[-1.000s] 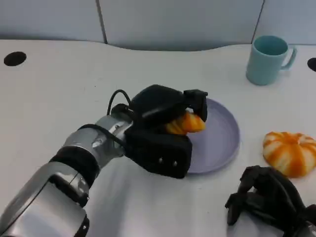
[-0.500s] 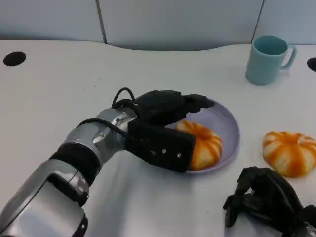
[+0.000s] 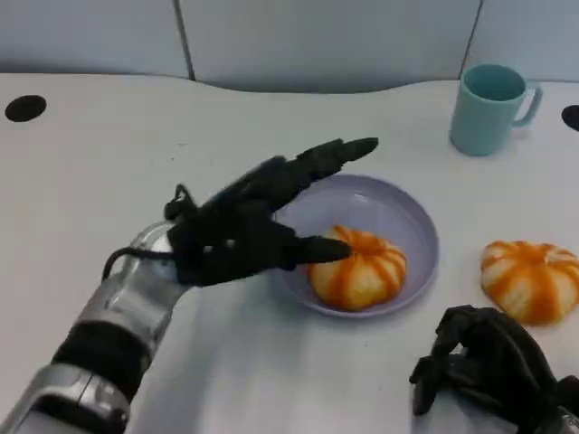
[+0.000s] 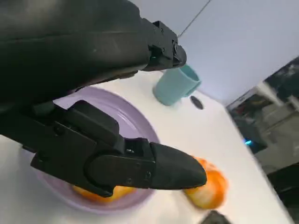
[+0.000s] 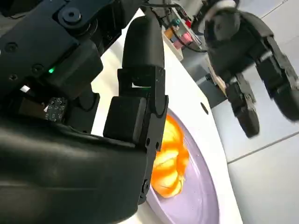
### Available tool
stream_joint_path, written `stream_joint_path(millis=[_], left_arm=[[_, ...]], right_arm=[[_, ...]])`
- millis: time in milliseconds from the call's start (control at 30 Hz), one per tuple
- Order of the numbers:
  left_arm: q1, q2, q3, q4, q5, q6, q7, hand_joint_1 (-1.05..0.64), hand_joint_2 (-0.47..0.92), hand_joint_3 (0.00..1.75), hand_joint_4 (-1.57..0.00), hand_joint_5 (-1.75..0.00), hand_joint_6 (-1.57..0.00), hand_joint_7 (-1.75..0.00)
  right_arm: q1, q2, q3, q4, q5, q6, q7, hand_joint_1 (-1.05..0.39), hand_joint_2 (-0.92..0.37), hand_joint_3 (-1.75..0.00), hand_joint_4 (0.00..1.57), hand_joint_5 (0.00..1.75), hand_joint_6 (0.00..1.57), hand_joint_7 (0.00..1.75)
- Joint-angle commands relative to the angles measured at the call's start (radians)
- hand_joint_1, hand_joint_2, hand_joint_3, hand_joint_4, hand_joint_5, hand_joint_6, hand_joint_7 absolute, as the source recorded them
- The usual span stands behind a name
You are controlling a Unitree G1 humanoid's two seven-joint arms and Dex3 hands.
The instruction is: Grasp the bread from the table and place it into the plate.
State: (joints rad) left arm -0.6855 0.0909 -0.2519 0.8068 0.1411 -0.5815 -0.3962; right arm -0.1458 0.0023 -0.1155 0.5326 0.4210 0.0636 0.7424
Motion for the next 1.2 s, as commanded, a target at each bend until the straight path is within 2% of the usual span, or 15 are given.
stream_joint_path(millis=[33,67,133,167,300,333,467,567,600,633,700,733,833,933,1200], left_arm=[[0.11,0.033,0.072,-0.17,-0.146,0.064,-0.097,-0.95,0.92,0.38,-0.17,-0.27,-0.14,-0.08],[0.145,0.035,0.091,-0.215,-0.184,0.079,-0.108,-0.95,0.92,0.38,-0.08,-0.5,-0.17,-0.08],[0.21,0.03,0.128,-0.294,-0.251,0.103,-0.118,-0.94,0.92,0.37,-0.07,-0.66,-0.21,-0.09],[0.244,0.024,0.146,-0.329,-0.279,0.109,-0.114,-0.92,0.92,0.37,-0.12,-0.72,-0.25,-0.1],[0.373,-0.015,0.202,-0.466,-0.4,0.18,-0.1,-0.84,0.92,0.34,-0.28,-0.81,-0.38,-0.15],[0.422,-0.022,0.219,-0.51,-0.445,0.214,-0.105,-0.83,0.92,0.33,-0.29,-0.81,-0.39,-0.15],[0.595,-0.039,0.286,-0.672,-0.636,0.377,-0.116,-0.71,0.92,0.36,-0.5,-0.91,-0.59,-0.22],[0.66,-0.042,0.31,-0.733,-0.675,0.424,-0.11,-0.65,0.92,0.41,-0.51,-1.14,-0.7,-0.31],[0.696,-0.052,0.318,-0.754,-0.672,0.42,-0.095,-0.65,0.92,0.42,-0.51,-1.17,-0.7,-0.32],[0.729,-0.064,0.324,-0.771,-0.67,0.415,-0.083,-0.61,0.92,0.45,-0.49,-1.38,-0.65,-0.61],[0.78,-0.089,0.333,-0.792,-0.678,0.408,-0.077,-0.57,0.92,0.49,-0.47,-1.58,-0.5,-1.1],[0.803,-0.101,0.337,-0.798,-0.686,0.41,-0.076,-0.55,0.92,0.52,-0.48,-1.66,-0.44,-1.28],[0.854,-0.131,0.352,-0.8,-0.689,0.41,-0.062,-0.52,0.92,0.56,-0.58,-1.74,-0.36,-1.61],[0.889,-0.146,0.363,-0.808,-0.693,0.432,-0.047,-0.5,0.92,0.54,-0.64,-1.75,-0.33,-1.73],[0.918,-0.169,0.377,-0.794,-0.694,0.464,-0.027,-0.44,0.92,0.45,-0.73,-1.75,-0.39,-1.75]], right_arm=[[0.013,-0.024,-0.008,0.011,-0.008,0.006,-0.006,-1.05,-0.48,-0.01,1.57,0.68,1.57,0.45],[0.012,-0.024,-0.009,0.014,-0.01,0.002,-0.009,-1.05,-0.48,-0.01,1.57,0.68,1.57,0.46],[0.011,-0.022,-0.009,0.016,-0.015,-0.005,-0.016,-1.05,-0.48,-0.01,1.57,0.68,1.57,0.46],[0.012,-0.021,-0.009,0.016,-0.016,-0.008,-0.019,-1.05,-0.49,-0.01,1.57,0.69,1.57,0.48],[0.011,-0.019,-0.008,0.019,-0.014,-0.015,-0.018,-1.05,-0.49,-0.01,1.57,0.71,1.57,0.49],[0.012,-0.017,-0.007,0.016,-0.014,-0.01,-0.023,-1.05,-0.49,-0.01,1.57,0.71,1.57,0.49],[0.015,-0.016,-0.008,0.011,-0.006,0.001,-0.024,-1.05,-0.47,0.0,1.57,0.71,1.57,0.49],[0.013,-0.017,-0.009,0.015,-0.001,-0.001,-0.014,-1.05,-0.46,0.0,1.57,0.7,1.57,0.47],[0.014,-0.017,-0.007,0.014,-0.006,-0.007,-0.015,-1.05,-0.46,0.0,1.57,0.7,1.57,0.47],[0.014,-0.017,-0.006,0.014,-0.01,-0.013,-0.017,-1.05,-0.47,-0.01,1.57,0.7,1.57,0.47],[0.013,-0.018,-0.004,0.016,-0.014,-0.022,-0.017,-1.05,-0.48,-0.01,1.57,0.7,1.57,0.47],[0.011,-0.019,-0.004,0.019,-0.015,-0.025,-0.015,-1.05,-0.48,-0.01,1.57,0.7,1.57,0.47],[0.004,-0.018,-0.008,0.038,-0.011,-0.035,-0.003,-1.05,-0.49,-0.01,1.57,0.69,1.57,0.47],[-0.001,-0.017,-0.011,0.049,-0.008,-0.041,-0.002,-1.05,-0.49,-0.01,1.57,0.69,1.57,0.46],[-0.008,-0.024,-0.011,0.061,-0.013,-0.047,0.001,-1.05,-0.5,-0.01,1.57,0.69,1.57,0.45]])
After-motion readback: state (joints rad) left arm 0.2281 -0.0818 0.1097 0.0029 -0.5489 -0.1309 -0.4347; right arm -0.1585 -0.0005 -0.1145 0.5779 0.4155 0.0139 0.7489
